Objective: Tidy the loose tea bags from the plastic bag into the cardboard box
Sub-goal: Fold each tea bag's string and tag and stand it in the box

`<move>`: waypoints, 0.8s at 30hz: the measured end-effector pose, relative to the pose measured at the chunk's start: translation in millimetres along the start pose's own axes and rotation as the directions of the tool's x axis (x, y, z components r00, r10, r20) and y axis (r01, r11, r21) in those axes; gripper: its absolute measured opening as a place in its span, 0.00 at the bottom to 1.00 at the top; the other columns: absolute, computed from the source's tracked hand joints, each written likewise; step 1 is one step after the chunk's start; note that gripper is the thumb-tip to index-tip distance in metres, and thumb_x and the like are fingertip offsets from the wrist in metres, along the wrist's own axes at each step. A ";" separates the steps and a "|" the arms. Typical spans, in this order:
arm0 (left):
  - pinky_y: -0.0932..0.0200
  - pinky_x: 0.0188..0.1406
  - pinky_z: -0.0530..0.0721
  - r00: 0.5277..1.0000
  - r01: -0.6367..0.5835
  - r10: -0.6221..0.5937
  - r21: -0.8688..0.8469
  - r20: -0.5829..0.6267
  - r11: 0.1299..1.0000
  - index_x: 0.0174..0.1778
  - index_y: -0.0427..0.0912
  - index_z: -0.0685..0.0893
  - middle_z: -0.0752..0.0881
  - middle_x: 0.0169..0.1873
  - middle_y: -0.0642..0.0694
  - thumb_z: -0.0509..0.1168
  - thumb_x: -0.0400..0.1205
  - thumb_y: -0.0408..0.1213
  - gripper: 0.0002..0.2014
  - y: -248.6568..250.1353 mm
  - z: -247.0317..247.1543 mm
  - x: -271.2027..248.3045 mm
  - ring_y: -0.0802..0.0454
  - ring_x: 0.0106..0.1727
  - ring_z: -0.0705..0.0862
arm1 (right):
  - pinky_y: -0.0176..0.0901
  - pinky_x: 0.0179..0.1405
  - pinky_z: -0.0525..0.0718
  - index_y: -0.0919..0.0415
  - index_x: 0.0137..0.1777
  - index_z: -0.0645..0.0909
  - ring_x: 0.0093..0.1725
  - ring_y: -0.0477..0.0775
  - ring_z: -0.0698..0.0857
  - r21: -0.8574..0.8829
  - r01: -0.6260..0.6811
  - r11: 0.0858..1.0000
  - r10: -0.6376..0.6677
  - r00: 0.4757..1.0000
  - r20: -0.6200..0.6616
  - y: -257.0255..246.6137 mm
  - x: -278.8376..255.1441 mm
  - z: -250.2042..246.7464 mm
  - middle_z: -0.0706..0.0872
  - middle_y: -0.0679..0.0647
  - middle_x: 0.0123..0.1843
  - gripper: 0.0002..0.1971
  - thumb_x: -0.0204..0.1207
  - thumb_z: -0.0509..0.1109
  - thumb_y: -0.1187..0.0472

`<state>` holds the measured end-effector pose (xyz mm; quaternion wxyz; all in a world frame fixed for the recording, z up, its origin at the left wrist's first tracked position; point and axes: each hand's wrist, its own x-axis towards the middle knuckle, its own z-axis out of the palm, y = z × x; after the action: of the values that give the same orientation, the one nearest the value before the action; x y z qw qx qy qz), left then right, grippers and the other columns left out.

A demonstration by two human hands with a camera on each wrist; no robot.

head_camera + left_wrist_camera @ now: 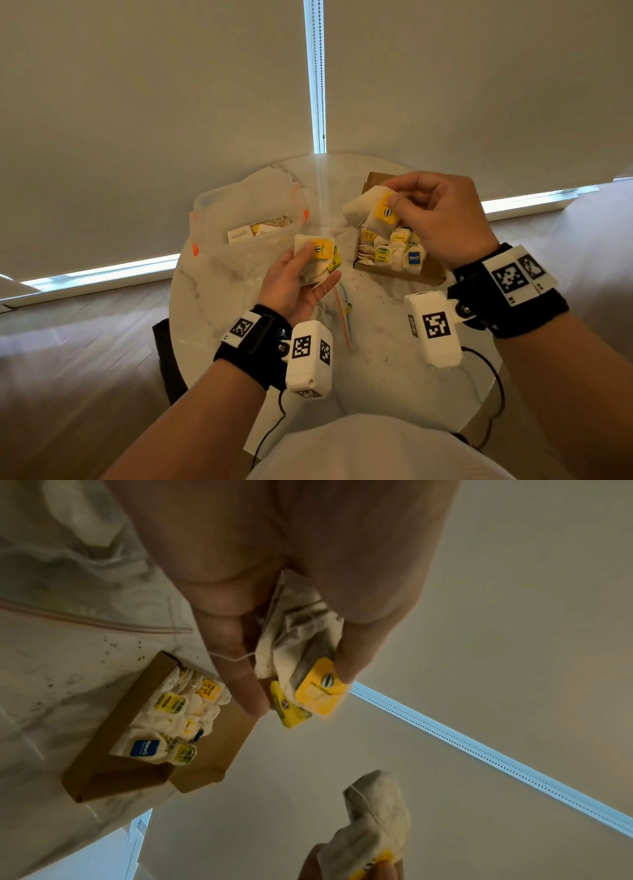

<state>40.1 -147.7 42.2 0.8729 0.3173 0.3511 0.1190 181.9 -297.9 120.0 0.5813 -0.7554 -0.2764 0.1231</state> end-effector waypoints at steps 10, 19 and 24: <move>0.53 0.36 0.90 0.999 -0.007 0.010 0.069 -0.045 0.998 0.60 0.37 0.83 0.89 0.46 0.39 0.67 0.84 0.35 0.10 5.1 -14.0 7.5 0.45 0.45 0.89 | 0.45 0.48 0.90 0.49 0.51 0.87 0.49 0.46 0.90 -0.077 -0.075 0.994 0.062 0.985 -0.159 23.6 14.2 -17.9 0.91 0.48 0.48 0.07 0.78 0.74 0.62; 0.56 0.31 0.89 0.959 -0.278 0.255 0.597 0.124 0.753 0.50 0.48 0.88 0.87 0.42 0.45 0.73 0.80 0.28 0.10 10.7 -0.7 7.5 0.53 0.36 0.88 | 0.48 0.45 0.90 0.48 0.49 0.88 0.42 0.49 0.90 -0.221 -0.048 0.974 0.085 0.984 0.158 31.2 4.1 1.2 0.90 0.47 0.44 0.05 0.76 0.76 0.59; 0.54 0.32 0.90 0.916 -0.393 0.165 0.730 0.366 0.559 0.57 0.59 0.87 0.87 0.46 0.45 0.72 0.80 0.28 0.18 22.6 15.6 7.1 0.52 0.37 0.89 | 0.54 0.41 0.90 0.48 0.43 0.87 0.39 0.53 0.89 -0.207 -0.003 0.978 0.049 0.974 0.219 31.9 5.9 10.8 0.89 0.49 0.39 0.06 0.73 0.79 0.61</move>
<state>56.3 -134.5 61.5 0.6487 0.7339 0.1959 0.0475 190.0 -291.3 87.4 0.4638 -0.7963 -0.3412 0.1855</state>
